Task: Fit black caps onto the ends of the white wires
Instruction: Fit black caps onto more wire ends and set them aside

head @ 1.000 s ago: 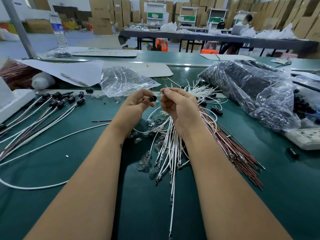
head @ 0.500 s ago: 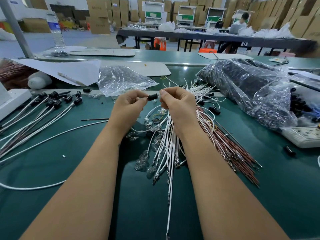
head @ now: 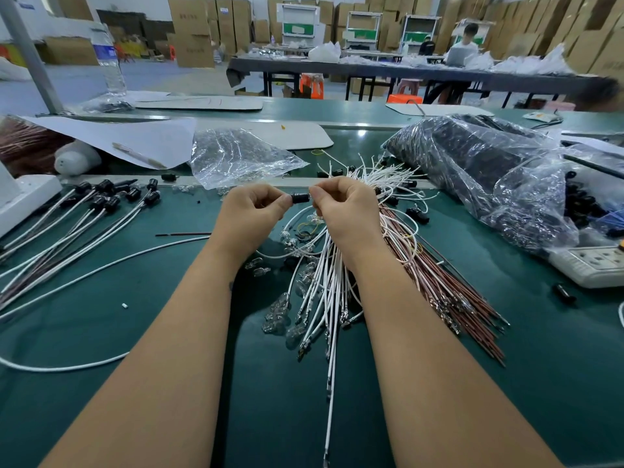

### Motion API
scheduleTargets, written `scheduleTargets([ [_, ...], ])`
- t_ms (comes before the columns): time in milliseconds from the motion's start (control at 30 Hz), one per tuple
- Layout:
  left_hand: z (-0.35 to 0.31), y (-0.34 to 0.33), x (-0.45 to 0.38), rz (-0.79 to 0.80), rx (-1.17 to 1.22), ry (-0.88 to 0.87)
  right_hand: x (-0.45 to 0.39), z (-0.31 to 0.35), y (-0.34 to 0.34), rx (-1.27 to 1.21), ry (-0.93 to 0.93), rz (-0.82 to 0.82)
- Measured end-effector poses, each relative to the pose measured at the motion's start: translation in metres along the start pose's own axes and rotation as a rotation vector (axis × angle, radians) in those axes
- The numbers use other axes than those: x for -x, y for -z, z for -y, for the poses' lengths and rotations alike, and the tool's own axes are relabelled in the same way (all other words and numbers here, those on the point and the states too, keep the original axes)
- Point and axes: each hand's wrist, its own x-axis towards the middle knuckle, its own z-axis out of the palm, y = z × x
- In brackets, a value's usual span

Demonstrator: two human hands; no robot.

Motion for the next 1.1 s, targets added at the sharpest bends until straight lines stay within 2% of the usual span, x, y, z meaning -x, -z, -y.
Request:
scheduleTargets([
  [200,0.0026,0.0012,-0.0007,0.01,0.047,-0.003,-0.0007,-0.0015,0.0012,-0.176,-0.104,0.025],
  [400,0.0055,0.0016,-0.0012,-0.002,0.022,0.012,-0.0002,-0.0029,0.0003,-0.121,-0.064,0.054],
  [733,0.0072,-0.0009,0.0003,0.034,0.025,-0.016,0.0009,-0.0043,0.0011,-0.202,-0.112,0.073],
  [1100,0.0087,-0.002,0.0037,0.016,0.096,0.061,0.0045,-0.0054,0.0027,-0.131,-0.043,0.159],
])
